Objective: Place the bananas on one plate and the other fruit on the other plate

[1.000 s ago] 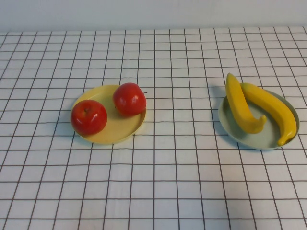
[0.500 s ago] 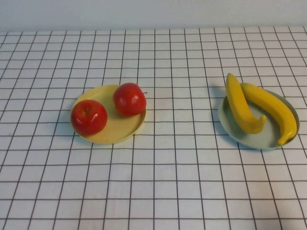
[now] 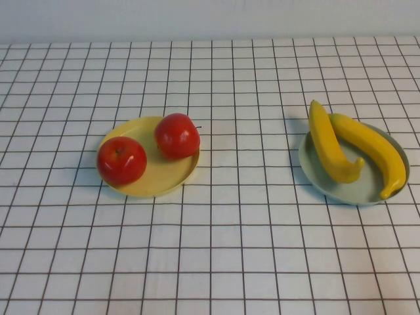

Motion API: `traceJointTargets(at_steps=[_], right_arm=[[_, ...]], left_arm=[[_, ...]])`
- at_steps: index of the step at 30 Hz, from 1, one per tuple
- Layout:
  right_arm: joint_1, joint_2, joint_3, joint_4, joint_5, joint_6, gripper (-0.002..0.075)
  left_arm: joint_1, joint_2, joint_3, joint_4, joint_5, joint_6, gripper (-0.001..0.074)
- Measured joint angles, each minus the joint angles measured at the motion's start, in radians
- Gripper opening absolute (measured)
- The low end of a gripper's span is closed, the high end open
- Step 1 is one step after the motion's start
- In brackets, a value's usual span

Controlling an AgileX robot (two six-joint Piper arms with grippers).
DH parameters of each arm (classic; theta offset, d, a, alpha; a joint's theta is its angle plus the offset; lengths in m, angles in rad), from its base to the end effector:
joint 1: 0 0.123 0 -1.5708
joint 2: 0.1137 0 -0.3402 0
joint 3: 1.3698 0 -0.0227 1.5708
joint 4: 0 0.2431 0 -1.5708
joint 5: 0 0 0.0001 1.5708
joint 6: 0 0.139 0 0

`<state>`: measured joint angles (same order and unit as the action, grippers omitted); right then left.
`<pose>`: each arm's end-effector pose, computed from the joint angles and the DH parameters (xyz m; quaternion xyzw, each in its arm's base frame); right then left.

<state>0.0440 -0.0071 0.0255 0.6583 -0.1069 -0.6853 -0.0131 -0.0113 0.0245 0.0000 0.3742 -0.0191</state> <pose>0.0401 -0.0073 0.2197 0.0008 0.6509 -0.0159 0.7590 0.0351 -0.0005 0.1572 -0.0024 0.8049 -0.0096 0.5934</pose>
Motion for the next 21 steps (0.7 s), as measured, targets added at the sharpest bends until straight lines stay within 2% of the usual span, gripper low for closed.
traceJointTargets(at_steps=[8, 10, 14, 17, 21], right_arm=[[-0.003, 0.000, 0.000, 0.005, 0.164, 0.003, -0.0015], [-0.003, 0.000, 0.000, -0.137, 0.212, 0.135, -0.0015], [-0.016, 0.000, 0.000, -0.477, 0.339, 0.530, -0.0015], [-0.023, 0.000, 0.002, -0.562, 0.404, 0.633, -0.0015], [-0.025, 0.000, 0.002, -0.606, 0.440, 0.665, -0.0015]], left_arm=[[0.000, 0.000, 0.000, 0.000, 0.000, 0.000, -0.0004], [0.000, 0.000, 0.000, 0.000, 0.000, 0.000, -0.0004], [0.000, 0.000, 0.000, 0.000, 0.000, 0.000, -0.0004], [0.000, 0.000, 0.000, 0.000, 0.000, 0.000, -0.0004], [0.000, 0.000, 0.000, 0.000, 0.000, 0.000, -0.0004]])
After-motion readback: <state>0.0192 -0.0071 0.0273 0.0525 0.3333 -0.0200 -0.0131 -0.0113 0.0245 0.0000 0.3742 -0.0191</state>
